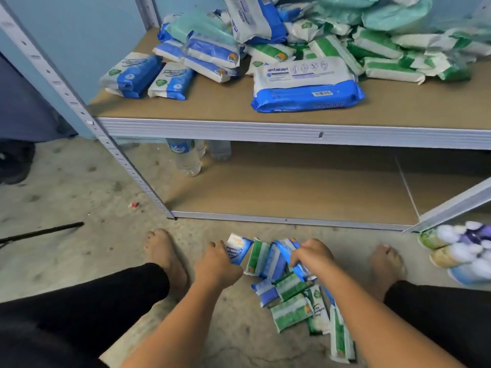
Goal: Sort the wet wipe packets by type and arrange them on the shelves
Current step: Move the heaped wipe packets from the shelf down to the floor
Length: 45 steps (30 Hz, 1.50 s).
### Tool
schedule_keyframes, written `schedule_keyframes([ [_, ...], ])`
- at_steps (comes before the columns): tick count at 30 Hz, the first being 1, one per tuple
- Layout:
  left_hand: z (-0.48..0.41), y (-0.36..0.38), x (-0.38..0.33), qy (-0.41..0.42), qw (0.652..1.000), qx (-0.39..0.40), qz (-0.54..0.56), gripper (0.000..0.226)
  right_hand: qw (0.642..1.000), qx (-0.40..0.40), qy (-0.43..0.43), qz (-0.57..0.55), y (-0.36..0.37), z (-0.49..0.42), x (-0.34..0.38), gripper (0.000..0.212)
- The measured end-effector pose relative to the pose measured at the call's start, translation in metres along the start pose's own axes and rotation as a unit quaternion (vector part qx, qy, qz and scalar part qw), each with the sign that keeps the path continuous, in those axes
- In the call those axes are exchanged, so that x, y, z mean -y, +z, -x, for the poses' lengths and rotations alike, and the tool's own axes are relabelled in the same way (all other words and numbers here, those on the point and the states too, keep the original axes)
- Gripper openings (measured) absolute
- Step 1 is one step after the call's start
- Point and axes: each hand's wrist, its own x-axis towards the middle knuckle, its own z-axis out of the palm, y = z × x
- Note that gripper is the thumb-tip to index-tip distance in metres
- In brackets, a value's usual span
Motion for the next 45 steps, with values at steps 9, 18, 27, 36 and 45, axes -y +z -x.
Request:
schedule_keyframes([
  [9, -0.049, 0.058, 0.034, -0.048, 0.998, 0.026, 0.015, 0.062, 0.995, 0.011, 0.006, 0.099, 0.061, -0.066, -0.033, 0.049],
  [18, -0.068, 0.114, 0.048, -0.014, 1.0, -0.003, -0.027, 0.07, 0.945, 0.002, -0.097, 0.313, 0.097, -0.097, -0.046, 0.083],
  [27, -0.071, 0.076, 0.041, -0.008, 1.0, -0.001, 0.011, 0.056, 0.952, -0.037, -0.092, 0.29, 0.079, -0.079, -0.019, 0.076],
  [36, -0.044, -0.079, -0.002, 0.127, 0.979, -0.16, -0.022, 0.045, 0.932, -0.073, -0.26, 0.243, 0.045, -0.001, 0.086, 0.072],
  [45, 0.028, -0.234, -0.024, 0.229, 0.927, -0.281, -0.1, 0.038, 0.865, -0.165, -0.429, 0.199, -0.012, 0.08, 0.183, 0.062],
])
